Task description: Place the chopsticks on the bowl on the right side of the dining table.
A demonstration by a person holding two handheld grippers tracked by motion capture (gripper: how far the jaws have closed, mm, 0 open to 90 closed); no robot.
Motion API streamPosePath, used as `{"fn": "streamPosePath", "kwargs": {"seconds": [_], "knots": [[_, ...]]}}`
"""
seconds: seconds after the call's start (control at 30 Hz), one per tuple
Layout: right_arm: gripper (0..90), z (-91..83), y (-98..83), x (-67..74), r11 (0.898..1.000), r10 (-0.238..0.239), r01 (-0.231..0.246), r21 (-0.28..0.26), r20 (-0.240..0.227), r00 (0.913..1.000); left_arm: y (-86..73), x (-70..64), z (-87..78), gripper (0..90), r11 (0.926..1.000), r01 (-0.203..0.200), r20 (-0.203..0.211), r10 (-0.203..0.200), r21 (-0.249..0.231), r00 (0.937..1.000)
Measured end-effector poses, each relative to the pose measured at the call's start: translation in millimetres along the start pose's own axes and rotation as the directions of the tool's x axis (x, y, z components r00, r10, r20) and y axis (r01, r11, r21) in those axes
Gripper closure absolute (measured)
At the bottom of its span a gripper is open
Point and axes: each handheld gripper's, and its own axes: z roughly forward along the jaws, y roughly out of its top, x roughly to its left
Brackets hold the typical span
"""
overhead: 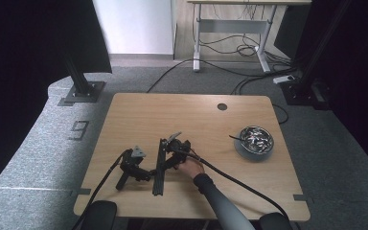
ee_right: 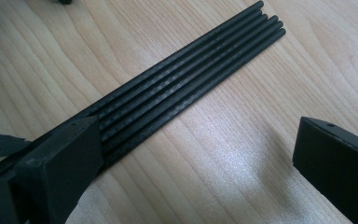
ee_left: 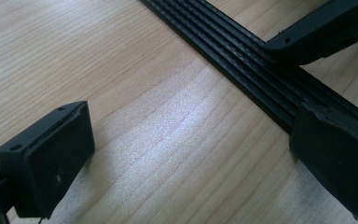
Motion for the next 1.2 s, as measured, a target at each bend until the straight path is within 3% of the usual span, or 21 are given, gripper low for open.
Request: {"fn": "streamPosePath", "kwargs": {"seconds": [0.27, 0.63, 0.7, 0.97, 1.2], "knots": [[0.0, 2.8, -0.9, -3.3, 1.0, -0.003, 0.002, 0.024, 0.03, 0.9995, 0.0, 0.0, 0.0, 0.0, 1.0, 0.0, 0.0, 0.0, 0.0, 1.0], [0.0, 1.0, -3.6, -12.8, 0.998, 0.034, -0.035, 0.053, 0.021, 0.9992, 0.0, -0.2, 0.0, 0.0, 1.0, 0.002, 0.001, -0.002, 0.001, 1.0], [5.4, -1.4, -3.6, -14.5, 0.998, 0.034, -0.035, 0.057, 0.022, 0.9992, 0.0, -0.1, 0.0, 0.0, 1.0, 0.002, 0.001, -0.002, 0.0, 1.0], [44.3, -14.7, -5.4, -22.9, 0.998, 0.023, -0.024, 0.056, 0.006, 0.9997, 0.0, -0.2, 0.0, 0.0, 1.0, 0.003, 0.001, -0.003, 0.001, 1.0], [67.3, -21.2, -7.3, -25.8, 0.996, 0.034, -0.034, 0.083, 0.009, 0.9994, 0.0, -0.1, 0.0, 0.0, 1.0, 0.002, 0.001, -0.002, 0.001, 1.0]]}}
